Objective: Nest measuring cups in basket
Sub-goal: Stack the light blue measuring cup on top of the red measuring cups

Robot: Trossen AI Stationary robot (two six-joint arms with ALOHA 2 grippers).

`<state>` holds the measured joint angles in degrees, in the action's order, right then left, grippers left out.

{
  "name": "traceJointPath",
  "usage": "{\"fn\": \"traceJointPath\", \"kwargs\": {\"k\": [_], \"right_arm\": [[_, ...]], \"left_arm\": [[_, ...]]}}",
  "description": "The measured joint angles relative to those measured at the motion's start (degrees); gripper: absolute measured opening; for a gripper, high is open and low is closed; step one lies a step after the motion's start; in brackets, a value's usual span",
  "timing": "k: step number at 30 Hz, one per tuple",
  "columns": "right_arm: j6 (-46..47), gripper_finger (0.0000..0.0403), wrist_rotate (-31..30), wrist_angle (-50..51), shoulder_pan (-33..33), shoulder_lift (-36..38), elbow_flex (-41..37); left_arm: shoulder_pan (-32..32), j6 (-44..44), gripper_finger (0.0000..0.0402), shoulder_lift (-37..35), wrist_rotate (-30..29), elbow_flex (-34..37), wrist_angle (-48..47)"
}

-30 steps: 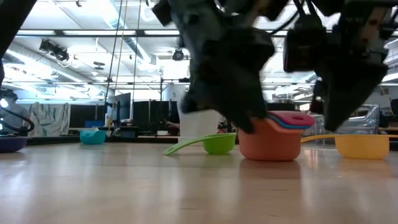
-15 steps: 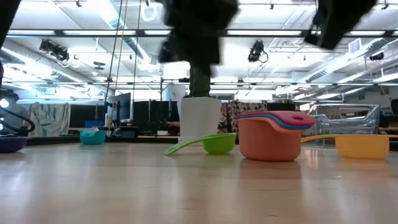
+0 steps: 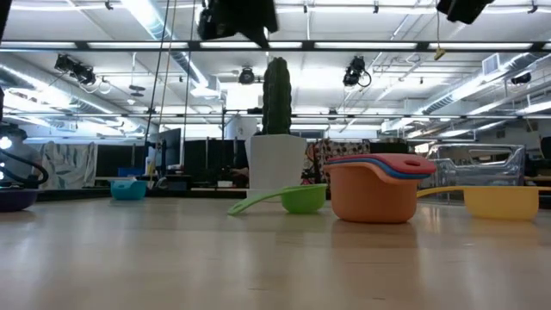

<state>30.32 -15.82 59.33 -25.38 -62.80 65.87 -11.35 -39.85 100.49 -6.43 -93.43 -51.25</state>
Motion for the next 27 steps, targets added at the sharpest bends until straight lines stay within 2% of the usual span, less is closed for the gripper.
{"fn": "traceJointPath", "kwargs": {"k": [13, 22, 27], "right_arm": [[-0.49, 0.0003, 1.14, 3.08, -0.44, 0.08, -0.05], [-0.68, 0.0003, 5.02, 3.19, -0.54, 0.16, 0.06], [-2.3, 0.0004, 5.96, 3.74, -0.55, 0.16, 3.14]], "left_arm": [[-0.07, 0.14, 0.0109, -1.62, -1.3, -0.02, -1.25], [-0.11, 0.2, 0.0109, -1.6, -1.29, -0.02, -0.78], [-0.11, 0.19, 0.0109, -1.6, -1.28, -0.02, -0.88]]}}
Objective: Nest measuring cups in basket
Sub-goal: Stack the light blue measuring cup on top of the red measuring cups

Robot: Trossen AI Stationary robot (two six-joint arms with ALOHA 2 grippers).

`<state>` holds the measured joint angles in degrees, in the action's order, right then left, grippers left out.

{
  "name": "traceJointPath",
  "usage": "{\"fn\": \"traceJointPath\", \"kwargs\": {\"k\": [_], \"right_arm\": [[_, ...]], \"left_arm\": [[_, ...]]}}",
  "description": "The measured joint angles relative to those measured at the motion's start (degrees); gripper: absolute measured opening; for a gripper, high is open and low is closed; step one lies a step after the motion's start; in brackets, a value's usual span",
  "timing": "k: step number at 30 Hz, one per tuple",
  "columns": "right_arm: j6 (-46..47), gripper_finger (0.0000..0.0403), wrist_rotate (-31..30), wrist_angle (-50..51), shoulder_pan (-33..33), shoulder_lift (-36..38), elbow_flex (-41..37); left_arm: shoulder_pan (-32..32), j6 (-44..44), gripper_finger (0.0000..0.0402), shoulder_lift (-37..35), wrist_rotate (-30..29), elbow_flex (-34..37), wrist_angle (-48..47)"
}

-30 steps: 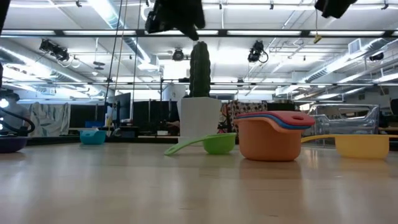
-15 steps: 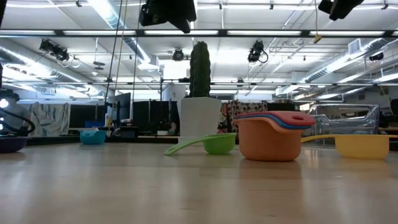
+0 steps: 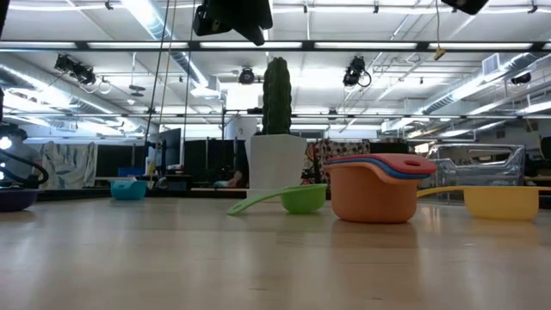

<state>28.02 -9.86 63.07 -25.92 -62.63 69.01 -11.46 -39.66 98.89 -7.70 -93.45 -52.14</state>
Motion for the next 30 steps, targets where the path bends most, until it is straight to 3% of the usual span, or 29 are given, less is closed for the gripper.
{"fn": "traceJointPath", "kwargs": {"k": [4, 15, 21, 25, 30], "right_arm": [[-2.74, 0.0004, -1.12, -0.02, 0.01, 0.02, 3.4], [-3.79, 0.0004, -11.64, -0.07, 0.01, 0.04, 11.54], [-6.76, 0.0004, -13.17, 0.57, 0.32, 0.17, 13.66], [-7.96, 0.0004, -14.07, 0.81, 1.07, 0.17, 16.01], [-15.16, 0.0004, -17.88, 1.31, 1.86, 0.71, 20.7]], "left_arm": [[0.2, 0.25, 0.0109, 0.0, 0.0, 0.0, -0.12], [3.56, 2.45, 0.0109, 0.09, -1.72, 0.0, -2.53], [8.86, -9.01, 0.0109, 0.09, -11.47, 0.0, -16.52], [13.73, -16.45, 0.0109, 0.09, -11.66, 0.0, -28.24], [20.15, -18.23, 0.0109, 0.09, -10.52, 0.0, -31.95]]}}
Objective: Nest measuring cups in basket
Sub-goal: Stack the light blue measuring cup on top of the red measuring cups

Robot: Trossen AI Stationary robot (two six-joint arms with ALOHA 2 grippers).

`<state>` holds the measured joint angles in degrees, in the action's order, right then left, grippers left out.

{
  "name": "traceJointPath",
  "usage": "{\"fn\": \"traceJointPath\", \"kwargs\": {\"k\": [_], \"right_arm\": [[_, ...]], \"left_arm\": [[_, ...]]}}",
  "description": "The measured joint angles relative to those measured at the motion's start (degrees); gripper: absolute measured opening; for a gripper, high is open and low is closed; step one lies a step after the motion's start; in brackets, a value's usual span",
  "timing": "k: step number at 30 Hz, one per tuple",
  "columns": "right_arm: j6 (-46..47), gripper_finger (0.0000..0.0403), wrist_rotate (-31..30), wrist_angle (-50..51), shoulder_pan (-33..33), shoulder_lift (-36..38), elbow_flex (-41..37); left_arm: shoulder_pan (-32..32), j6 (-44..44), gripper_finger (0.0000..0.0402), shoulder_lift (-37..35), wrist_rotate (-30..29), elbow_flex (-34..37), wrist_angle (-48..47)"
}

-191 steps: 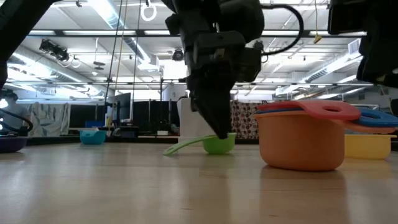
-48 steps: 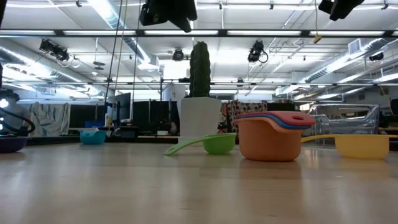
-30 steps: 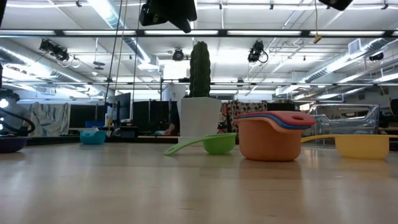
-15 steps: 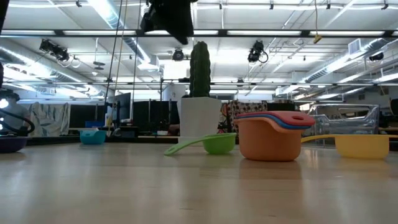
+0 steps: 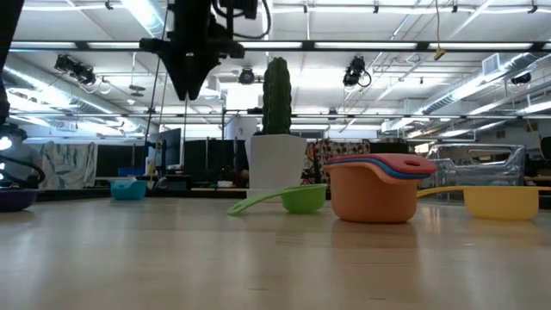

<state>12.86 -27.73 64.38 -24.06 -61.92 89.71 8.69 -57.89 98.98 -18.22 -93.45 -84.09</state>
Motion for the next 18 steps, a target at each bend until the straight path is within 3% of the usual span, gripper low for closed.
{"fn": "traceJointPath", "kwargs": {"k": [3, 8, 18], "right_arm": [[-2.2, 0.0004, -2.52, -0.07, 0.7, 0.81, 3.57], [-6.62, 0.0004, -2.9, -0.11, 1.71, 2.48, 7.83], [-10.03, 0.0004, -2.91, 0.02, 2.63, 5.73, 8.61]], "left_arm": [[4.3, 1.5, 0.0109, 0.0, 3.17, 0.0, 0.49], [10.87, 1.93, 0.0109, 0.0, 3.33, 0.0, 1.77], [25.41, 0.36, 0.0109, 0.02, 4.94, 6.49, 2.38]]}}
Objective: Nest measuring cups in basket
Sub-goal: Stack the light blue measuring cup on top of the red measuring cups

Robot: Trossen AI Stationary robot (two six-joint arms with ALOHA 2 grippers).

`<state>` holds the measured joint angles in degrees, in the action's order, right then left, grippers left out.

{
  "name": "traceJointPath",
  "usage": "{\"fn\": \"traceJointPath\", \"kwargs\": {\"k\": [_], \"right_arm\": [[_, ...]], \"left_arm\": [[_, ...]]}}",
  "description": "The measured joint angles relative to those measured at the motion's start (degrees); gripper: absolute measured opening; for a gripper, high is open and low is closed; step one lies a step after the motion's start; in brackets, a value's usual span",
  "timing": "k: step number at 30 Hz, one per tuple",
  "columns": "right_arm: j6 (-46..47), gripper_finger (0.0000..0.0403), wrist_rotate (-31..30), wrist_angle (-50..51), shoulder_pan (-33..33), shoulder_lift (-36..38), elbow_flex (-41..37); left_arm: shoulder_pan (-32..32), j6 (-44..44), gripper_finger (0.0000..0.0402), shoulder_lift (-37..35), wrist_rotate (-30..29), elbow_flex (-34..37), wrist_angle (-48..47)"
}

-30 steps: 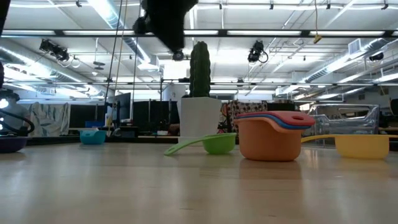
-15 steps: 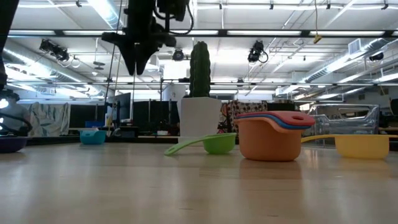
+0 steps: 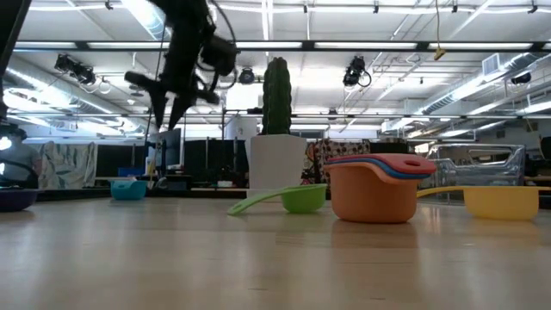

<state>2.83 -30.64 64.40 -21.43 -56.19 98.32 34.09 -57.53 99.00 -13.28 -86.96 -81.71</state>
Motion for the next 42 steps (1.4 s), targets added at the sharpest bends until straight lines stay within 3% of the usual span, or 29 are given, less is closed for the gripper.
{"fn": "traceJointPath", "kwargs": {"k": [8, 19, 32, 42], "right_arm": [[-3.36, 0.0004, 0.03, 0.04, 0.0, 0.42, 0.0], [-6.07, 0.0004, 0.03, 0.04, 0.0, 0.44, -0.02], [-6.05, 0.0005, -1.27, 0.04, 0.0, 0.79, -0.07], [-6.03, 0.0005, -1.47, 0.0, -0.02, 1.12, -0.07]], "left_arm": [[8.26, 3.1, 0.0109, 0.02, 0.53, 10.88, 10.45], [15.54, 3.33, 0.0109, 0.02, -0.06, 19.59, 23.88], [19.16, 3.54, 0.0109, 0.02, -1.51, 25.06, 28.92], [19.05, 1.63, 0.0109, 0.04, 2.99, 29.58, 36.46]]}}
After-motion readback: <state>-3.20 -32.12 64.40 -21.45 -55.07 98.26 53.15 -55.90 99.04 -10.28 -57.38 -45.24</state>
